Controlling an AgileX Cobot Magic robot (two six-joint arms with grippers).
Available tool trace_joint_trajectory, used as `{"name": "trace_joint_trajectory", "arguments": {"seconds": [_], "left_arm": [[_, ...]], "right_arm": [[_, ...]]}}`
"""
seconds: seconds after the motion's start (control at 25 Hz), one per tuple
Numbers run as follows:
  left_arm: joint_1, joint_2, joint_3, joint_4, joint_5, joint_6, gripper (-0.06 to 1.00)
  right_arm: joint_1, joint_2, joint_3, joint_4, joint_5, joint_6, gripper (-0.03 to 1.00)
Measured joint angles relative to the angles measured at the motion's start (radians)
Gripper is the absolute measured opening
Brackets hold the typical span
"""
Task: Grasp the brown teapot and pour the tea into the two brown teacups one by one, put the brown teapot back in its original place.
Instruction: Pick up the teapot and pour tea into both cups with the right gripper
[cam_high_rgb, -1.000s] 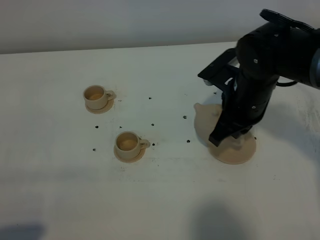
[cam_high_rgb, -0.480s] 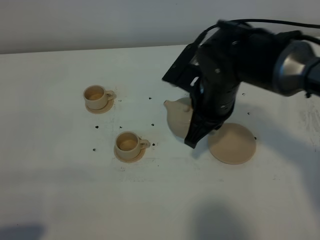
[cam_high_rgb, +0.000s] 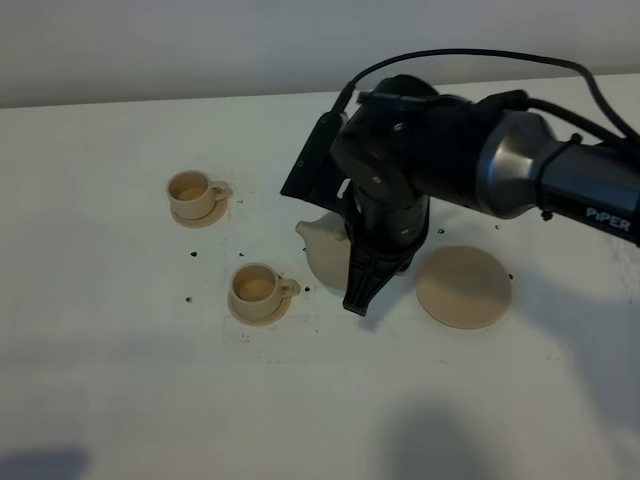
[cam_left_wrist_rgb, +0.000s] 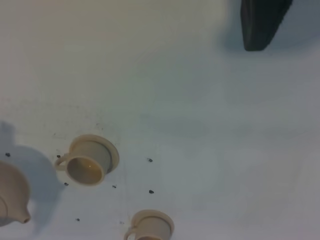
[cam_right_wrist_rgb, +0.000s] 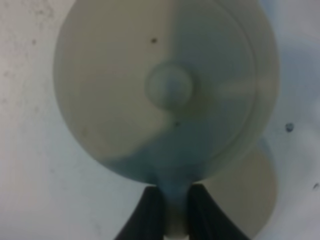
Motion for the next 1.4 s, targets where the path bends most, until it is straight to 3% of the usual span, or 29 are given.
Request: {"name": "trace_joint_trajectory", "arguments": {"seconds": [0.36,1.08,1.4], "left_arm": [[0.000,0.000,0.000,0.001,0.000,0.000,0.55],[0.000,0.000,0.000,0.001,0.000,0.000,0.55],[0.000,0.000,0.000,0.001,0.000,0.000,0.55]], "right_arm": [[0.036,0.013,-0.009,-0.072,0.016,0.000,0.11],[0.115,0.019,-0.025,-0.117,0.007,-0.025,0.11],[0.125,0.035,-0.028,-0.201,-0.005,-0.027,0.11]]}}
